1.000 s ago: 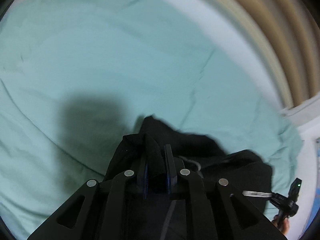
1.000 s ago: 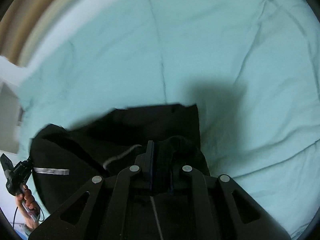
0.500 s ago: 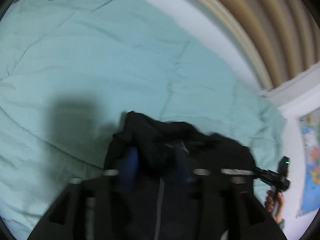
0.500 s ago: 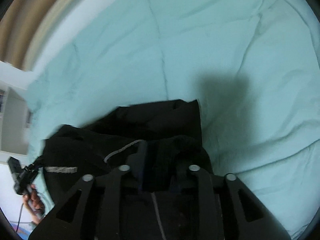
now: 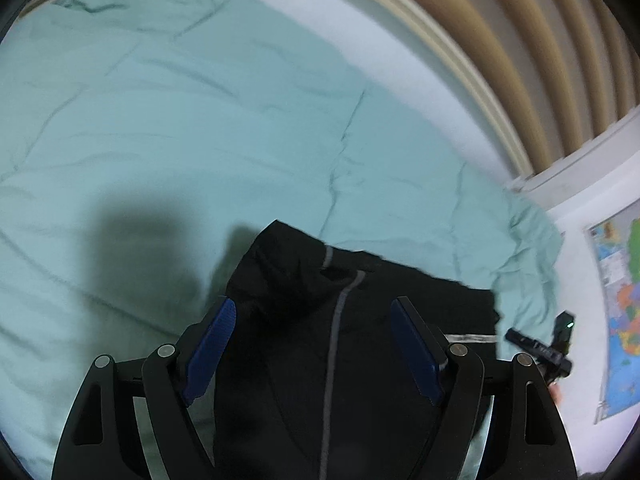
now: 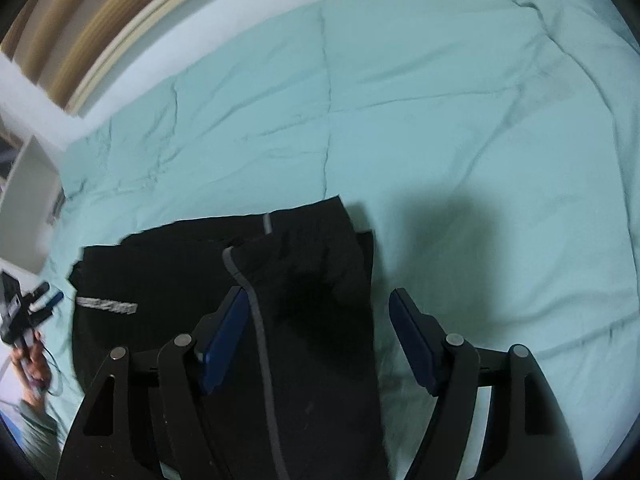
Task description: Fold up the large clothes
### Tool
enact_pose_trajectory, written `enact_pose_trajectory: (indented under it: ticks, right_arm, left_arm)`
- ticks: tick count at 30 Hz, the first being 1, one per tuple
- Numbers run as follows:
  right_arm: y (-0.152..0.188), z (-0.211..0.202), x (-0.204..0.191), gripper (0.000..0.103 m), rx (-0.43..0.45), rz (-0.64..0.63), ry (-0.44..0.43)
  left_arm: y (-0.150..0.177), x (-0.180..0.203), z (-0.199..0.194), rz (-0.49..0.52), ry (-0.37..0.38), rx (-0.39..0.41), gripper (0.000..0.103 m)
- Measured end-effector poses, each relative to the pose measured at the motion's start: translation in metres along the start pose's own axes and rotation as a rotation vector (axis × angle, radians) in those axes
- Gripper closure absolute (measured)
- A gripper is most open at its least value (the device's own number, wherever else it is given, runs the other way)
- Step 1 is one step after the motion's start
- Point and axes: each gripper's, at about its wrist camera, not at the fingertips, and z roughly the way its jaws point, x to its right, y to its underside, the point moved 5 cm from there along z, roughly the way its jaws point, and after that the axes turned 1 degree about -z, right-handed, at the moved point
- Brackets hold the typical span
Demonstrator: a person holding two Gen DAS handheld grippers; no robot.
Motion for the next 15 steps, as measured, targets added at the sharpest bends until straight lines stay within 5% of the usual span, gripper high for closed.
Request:
enact_pose_trajectory:
  ticks: [4, 12, 14, 15]
  right_arm:
    - [-0.009, 0.026, 0.001, 0.027, -0.026, -0.084, -0.029]
    - [-0.016, 0.064, 0.007, 0.027, -0.101, -0.141, -0.078]
    - [-0.018, 0.071, 0.005, 0.028, -0.090, -0.134, -0.089]
    - [-0.018, 0.070, 0.003, 0.042, -0.080, -0.140, -0.094]
  left_arm:
    - [-0.007, -0.006, 0.026, 0.037, -0.058, -0.053, 0.022]
    - [-0.012, -0.021, 0.059, 0.006, 0.010, -0.137, 0.023]
    - [-0.011, -0.016, 0.059, 0.033, 0.011, -0.103, 0.040]
    - [-0.009, -0.011, 0.058, 0.056, -0.001, -0.095, 0.067]
